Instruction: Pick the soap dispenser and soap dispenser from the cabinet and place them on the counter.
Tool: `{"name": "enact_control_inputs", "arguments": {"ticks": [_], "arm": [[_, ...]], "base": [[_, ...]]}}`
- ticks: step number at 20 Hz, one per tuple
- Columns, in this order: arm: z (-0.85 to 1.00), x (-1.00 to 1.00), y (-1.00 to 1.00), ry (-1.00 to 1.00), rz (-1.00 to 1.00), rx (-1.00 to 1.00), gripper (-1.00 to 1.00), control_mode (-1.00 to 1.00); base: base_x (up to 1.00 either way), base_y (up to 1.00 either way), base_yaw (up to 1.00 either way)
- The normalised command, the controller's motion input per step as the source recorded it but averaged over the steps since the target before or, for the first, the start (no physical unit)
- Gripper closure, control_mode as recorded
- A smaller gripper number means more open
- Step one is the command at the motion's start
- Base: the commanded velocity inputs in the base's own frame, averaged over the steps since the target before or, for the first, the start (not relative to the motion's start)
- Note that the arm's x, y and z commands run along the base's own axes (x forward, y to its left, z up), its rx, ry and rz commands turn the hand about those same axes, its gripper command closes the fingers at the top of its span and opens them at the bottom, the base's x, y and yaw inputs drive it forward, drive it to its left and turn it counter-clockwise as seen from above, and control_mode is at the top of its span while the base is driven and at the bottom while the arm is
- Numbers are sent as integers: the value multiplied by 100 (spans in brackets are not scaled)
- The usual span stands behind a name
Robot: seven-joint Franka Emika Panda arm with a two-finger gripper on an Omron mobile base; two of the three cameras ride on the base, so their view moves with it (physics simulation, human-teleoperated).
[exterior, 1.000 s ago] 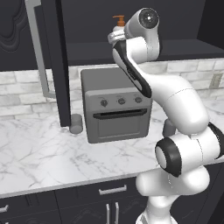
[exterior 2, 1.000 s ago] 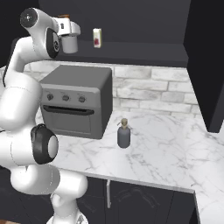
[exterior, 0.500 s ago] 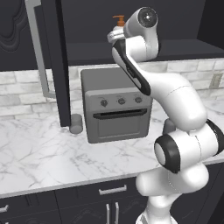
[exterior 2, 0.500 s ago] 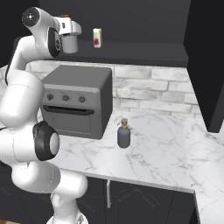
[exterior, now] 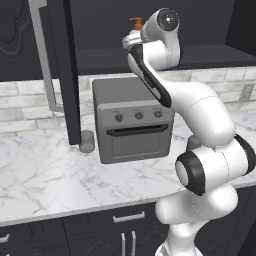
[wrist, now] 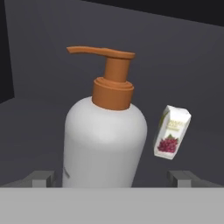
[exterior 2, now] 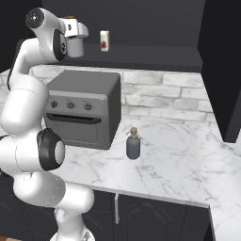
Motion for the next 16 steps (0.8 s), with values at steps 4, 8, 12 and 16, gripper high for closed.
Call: {"name": "enact_control_inputs", "arguments": {"ticks": [4,8,12,16], "arm": [[-6,10,0,0,0,0,-100,-100],[-7,10,0,0,0,0,-100,-100],[-4,10,0,0,0,0,-100,-100],[-3,8,0,0,0,1,-100,-100]], "base": [[0,0,0],[0,0,0],[0,0,0],[0,0,0]]}}
